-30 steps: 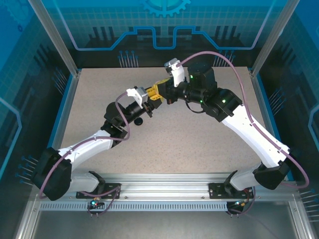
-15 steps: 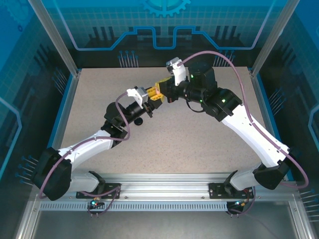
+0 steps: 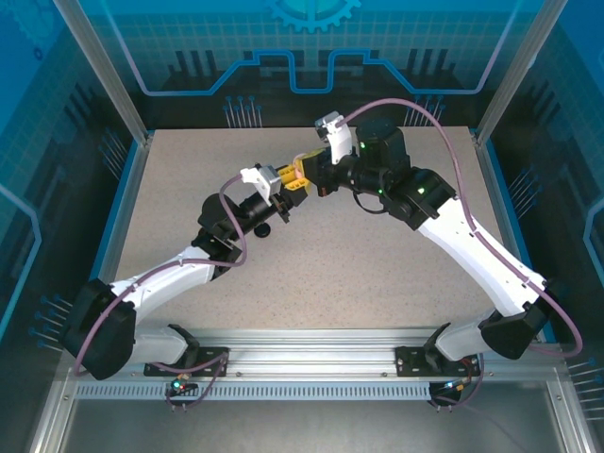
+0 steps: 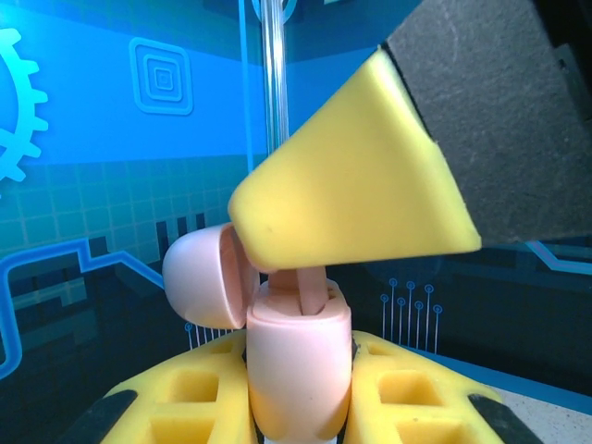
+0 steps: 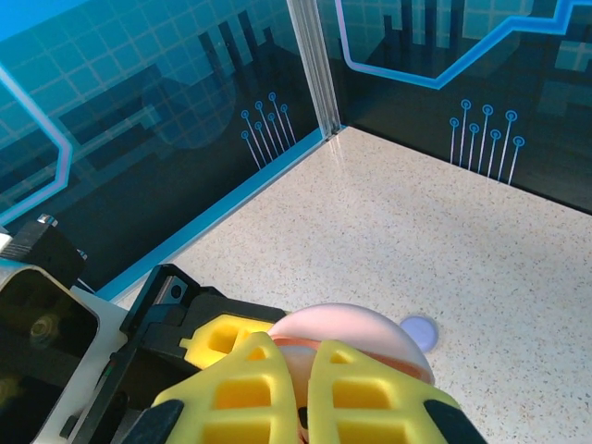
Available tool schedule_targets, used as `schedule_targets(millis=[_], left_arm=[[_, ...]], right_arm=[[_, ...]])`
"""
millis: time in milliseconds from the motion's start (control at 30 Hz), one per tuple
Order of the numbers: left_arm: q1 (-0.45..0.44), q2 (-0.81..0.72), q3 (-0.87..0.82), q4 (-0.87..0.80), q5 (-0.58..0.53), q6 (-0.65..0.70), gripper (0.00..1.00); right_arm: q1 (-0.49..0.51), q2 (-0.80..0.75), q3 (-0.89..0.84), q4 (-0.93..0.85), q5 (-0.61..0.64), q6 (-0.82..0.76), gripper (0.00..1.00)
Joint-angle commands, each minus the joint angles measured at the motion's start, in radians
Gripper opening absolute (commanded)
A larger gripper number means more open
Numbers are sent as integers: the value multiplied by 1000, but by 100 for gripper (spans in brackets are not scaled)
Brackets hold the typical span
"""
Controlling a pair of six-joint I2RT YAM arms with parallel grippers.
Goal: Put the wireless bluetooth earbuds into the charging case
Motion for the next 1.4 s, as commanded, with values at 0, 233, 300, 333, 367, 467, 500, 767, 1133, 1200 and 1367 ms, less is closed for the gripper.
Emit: schedule_targets(millis=[0, 233, 300, 333, 367, 467, 500, 767, 1133, 1200, 1367], left_arm=[[-9, 4, 46, 45, -4, 3, 0], [-10, 10, 51, 50, -9, 3, 0], [-10, 13, 51, 49, -9, 1, 0], [-10, 14, 50, 45, -9, 1, 0], [-10, 16, 51, 47, -10, 1, 0], [-9, 23, 47, 48, -11, -4, 0], [-10, 25, 49, 51, -12, -5, 0], [-9, 39, 41, 62, -11, -14, 0], [-10, 53, 50, 8, 55, -8, 0], [-10, 58, 52, 1, 65, -16, 0], [-14, 78, 66, -4, 73, -29, 0]], right_arm=[[-14, -25, -28, 9, -24, 1, 7], [-13, -34, -47, 3, -35, 2, 12], [-13, -32, -34, 0, -34, 6, 23], [-14, -32, -24, 1, -34, 9, 31], [-13, -32, -8, 5, -31, 12, 39], [-18, -29, 45, 9, -28, 27, 47], [-21, -30, 61, 8, -28, 33, 50], [-102, -19, 185, -55, -22, 106, 58], [-225, 240, 452, -376, -88, 143, 13], [-226, 282, 485, -400, -111, 147, 10], [-219, 369, 567, -452, -170, 148, 7]])
